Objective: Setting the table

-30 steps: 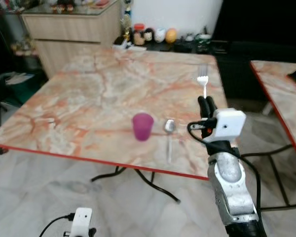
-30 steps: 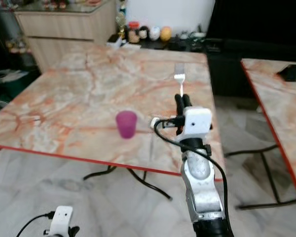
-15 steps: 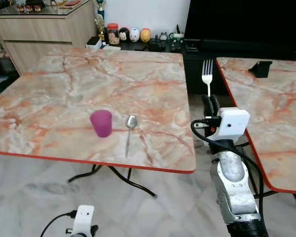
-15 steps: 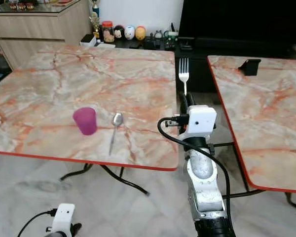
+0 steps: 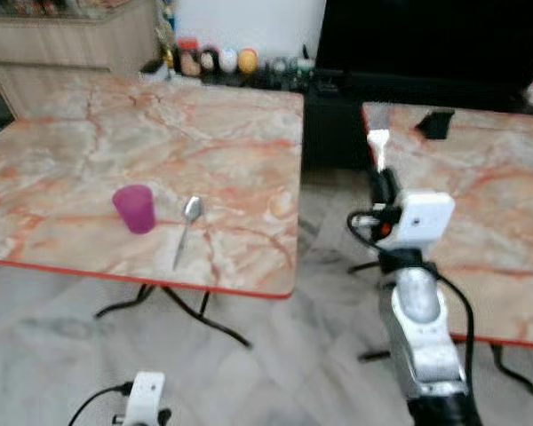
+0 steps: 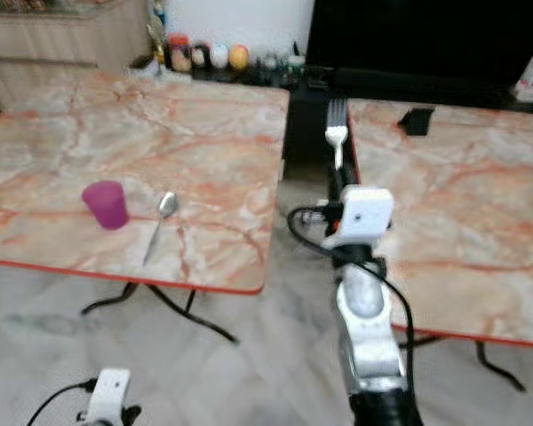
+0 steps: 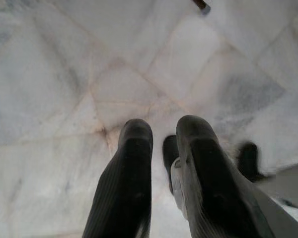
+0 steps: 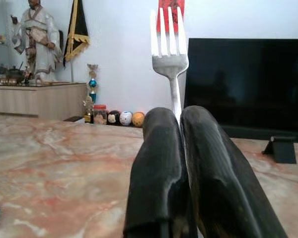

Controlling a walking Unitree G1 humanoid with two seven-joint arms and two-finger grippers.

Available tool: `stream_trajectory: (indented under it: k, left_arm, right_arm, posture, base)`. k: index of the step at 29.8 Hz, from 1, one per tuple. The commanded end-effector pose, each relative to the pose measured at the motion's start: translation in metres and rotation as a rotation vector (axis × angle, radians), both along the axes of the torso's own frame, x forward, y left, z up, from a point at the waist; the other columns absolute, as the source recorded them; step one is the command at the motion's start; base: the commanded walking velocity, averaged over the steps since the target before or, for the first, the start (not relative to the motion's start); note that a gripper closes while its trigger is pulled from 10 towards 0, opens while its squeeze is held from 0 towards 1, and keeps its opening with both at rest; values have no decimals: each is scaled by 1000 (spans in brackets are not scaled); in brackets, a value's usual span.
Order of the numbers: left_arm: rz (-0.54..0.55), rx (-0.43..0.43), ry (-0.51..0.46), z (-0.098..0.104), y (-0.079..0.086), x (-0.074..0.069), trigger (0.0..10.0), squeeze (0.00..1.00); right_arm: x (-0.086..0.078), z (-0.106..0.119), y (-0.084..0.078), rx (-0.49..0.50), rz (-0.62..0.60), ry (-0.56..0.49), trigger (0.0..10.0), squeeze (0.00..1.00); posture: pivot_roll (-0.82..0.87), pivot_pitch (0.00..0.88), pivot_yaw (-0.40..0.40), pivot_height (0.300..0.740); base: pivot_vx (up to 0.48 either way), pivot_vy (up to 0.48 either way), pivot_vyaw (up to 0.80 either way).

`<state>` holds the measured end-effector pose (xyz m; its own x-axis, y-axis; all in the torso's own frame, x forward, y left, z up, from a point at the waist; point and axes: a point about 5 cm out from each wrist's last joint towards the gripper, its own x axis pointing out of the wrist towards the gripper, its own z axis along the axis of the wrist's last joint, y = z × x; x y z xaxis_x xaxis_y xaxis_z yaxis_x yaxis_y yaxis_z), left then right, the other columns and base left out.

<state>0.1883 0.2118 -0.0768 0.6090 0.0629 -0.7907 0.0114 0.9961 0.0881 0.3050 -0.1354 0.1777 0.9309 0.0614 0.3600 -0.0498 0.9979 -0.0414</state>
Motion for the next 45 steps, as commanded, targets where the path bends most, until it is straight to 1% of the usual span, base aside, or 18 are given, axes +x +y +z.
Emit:
stream_trajectory:
  k: [1, 5, 10, 15, 18, 24, 32, 45]
  left_arm:
    - [15, -4, 3, -1, -1, -2, 10000, 0]
    - [7, 2, 15, -3, 0, -6, 10000, 0]
    - [23, 3, 17, -4, 0, -8, 10000, 0]
    - [7, 14, 13, -3, 1, -5, 10000, 0]
    - [0, 18, 12, -2, 0, -3, 10000, 0]
    - [-13, 24, 8, -1, -1, -1, 10000, 0]
    - [-15, 31, 4, 0, 1, 1, 10000, 0]
    - [-15, 26, 7, 0, 2, -1, 10000, 0]
  right_arm:
    - [-1, 1, -10, -2, -36, -11, 10000, 0]
    - [-3, -2, -15, 0, -59, -3, 10000, 0]
    - [-2, -1, -19, 1, -77, -5, 10000, 0]
    - [3, 5, -22, 1, -86, -24, 10000, 0]
    - [4, 8, -29, -1, -105, -32, 10000, 0]
    - [6, 10, -32, -13, -113, -35, 10000, 0]
    - [8, 14, -33, -6, -119, -44, 10000, 0]
    - [7, 15, -33, -7, -122, -42, 10000, 0]
  posture:
    - [-12, 0, -13, 740]
    - [-14, 0, -5, 740]
    - [-13, 0, -9, 740]
    - [-23, 0, 2, 740]
    - [-18, 0, -4, 740]
    - [-8, 0, -6, 740]
    - [-22, 0, 0, 740]
    - [-27, 0, 2, 740]
  base:
    - [0, -322, 0]
    - [0, -322, 0]
    - [0, -320, 0]
    - [0, -323, 0]
    - [0, -322, 0]
    - [0, -323, 0]
    - [0, -322, 0]
    - [0, -297, 0]
